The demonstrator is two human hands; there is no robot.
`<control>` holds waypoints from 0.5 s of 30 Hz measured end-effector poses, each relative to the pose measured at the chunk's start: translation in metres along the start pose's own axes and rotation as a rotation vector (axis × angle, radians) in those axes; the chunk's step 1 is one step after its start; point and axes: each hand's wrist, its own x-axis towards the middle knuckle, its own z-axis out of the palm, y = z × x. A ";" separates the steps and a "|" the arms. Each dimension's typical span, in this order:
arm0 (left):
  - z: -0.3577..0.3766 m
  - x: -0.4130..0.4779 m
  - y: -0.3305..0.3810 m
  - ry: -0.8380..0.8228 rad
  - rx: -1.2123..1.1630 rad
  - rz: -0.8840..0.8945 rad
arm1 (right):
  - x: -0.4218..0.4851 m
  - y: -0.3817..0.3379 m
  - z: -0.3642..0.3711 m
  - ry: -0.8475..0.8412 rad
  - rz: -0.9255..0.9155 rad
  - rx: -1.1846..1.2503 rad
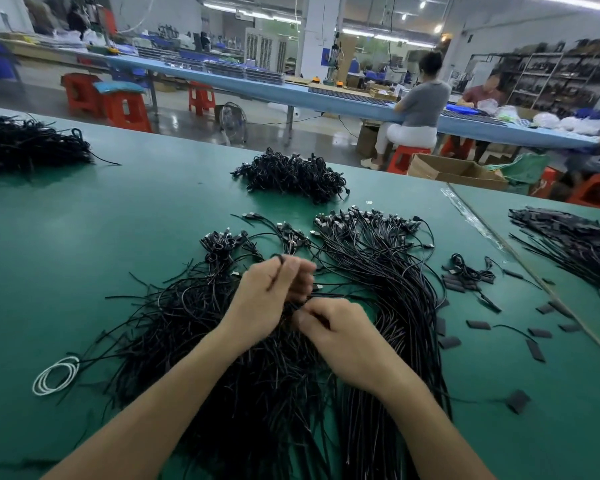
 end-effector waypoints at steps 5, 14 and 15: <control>0.005 -0.017 0.003 -0.250 0.025 -0.192 | 0.003 0.003 -0.023 0.124 -0.038 -0.017; -0.008 -0.012 0.031 -0.405 -0.709 -0.370 | 0.008 0.006 -0.014 0.251 0.005 0.270; -0.010 -0.009 0.032 -0.385 -0.815 -0.348 | 0.007 0.007 -0.011 0.230 0.022 0.224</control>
